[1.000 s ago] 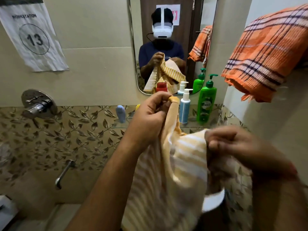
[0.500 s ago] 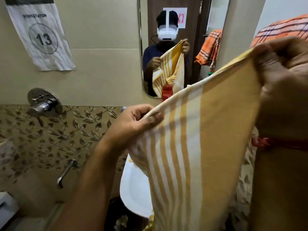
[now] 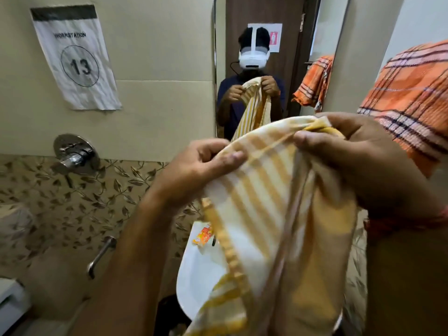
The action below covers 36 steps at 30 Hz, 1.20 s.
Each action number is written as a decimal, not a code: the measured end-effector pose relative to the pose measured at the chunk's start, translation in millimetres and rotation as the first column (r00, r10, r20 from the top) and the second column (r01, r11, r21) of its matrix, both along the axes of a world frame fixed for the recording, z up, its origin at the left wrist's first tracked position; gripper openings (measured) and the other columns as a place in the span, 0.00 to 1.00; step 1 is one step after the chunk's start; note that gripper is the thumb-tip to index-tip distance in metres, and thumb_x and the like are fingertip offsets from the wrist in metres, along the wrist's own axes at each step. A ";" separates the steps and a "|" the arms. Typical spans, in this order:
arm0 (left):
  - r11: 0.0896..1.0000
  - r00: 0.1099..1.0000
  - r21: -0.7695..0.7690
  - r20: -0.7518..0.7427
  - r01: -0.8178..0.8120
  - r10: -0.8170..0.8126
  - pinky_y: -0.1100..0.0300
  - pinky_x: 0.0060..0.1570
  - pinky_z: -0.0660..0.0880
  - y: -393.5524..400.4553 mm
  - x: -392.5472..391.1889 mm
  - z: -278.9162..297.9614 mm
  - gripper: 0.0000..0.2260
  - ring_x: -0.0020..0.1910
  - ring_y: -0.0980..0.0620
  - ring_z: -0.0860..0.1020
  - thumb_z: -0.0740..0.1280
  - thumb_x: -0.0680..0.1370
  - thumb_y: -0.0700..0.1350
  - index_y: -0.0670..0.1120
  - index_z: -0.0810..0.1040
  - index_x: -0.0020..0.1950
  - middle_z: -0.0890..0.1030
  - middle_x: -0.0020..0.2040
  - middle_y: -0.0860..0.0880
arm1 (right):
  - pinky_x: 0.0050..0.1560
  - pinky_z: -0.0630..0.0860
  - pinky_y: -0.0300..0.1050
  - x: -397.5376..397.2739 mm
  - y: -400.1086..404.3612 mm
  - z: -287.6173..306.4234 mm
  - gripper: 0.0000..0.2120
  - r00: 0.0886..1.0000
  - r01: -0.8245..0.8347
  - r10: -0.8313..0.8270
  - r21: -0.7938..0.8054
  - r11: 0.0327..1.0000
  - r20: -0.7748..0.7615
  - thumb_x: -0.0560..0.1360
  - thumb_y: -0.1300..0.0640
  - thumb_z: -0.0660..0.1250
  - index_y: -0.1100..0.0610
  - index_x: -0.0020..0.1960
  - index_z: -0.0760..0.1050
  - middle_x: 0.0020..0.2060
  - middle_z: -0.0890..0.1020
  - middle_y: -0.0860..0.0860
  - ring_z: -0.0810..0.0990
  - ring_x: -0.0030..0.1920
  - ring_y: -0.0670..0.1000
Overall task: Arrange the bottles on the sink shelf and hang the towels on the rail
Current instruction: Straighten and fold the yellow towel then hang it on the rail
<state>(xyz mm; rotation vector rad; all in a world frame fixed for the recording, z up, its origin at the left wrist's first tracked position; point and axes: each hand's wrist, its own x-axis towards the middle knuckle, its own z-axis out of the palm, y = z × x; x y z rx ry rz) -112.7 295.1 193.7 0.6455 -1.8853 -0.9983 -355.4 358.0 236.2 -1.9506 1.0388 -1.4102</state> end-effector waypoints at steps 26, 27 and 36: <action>0.659 0.300 -0.421 0.649 -0.623 0.699 0.51 0.47 0.74 -6.3 32.1 2.0 0.09 0.45 0.48 0.74 0.69 0.79 0.53 0.53 0.74 0.41 0.67 0.45 0.52 | 0.49 0.78 0.43 -5.6 -26.8 -32.4 0.04 0.931 0.034 0.025 0.153 0.988 -0.365 0.76 0.53 0.71 0.45 0.50 0.81 0.46 0.82 0.43 0.80 0.47 0.44; 0.605 0.338 -0.445 0.544 -0.660 0.768 0.52 0.44 0.72 -4.7 33.0 5.2 0.09 0.43 0.49 0.72 0.67 0.80 0.52 0.52 0.72 0.42 0.66 0.45 0.51 | 0.49 0.78 0.41 -6.0 -27.5 -32.6 0.05 0.936 0.047 0.005 0.140 0.989 -0.352 0.76 0.52 0.70 0.44 0.51 0.80 0.47 0.82 0.42 0.80 0.48 0.42; 0.983 0.981 -0.136 0.131 -0.125 0.143 0.62 0.50 0.80 10.0 -29.1 11.3 0.25 0.58 0.56 0.81 0.68 0.77 0.54 0.52 0.68 0.74 0.79 0.65 0.53 | 0.48 0.80 0.47 34.2 -33.8 -20.3 0.06 0.951 -0.002 0.019 0.056 0.998 -0.310 0.81 0.51 0.63 0.51 0.57 0.71 0.49 0.80 0.47 0.80 0.47 0.44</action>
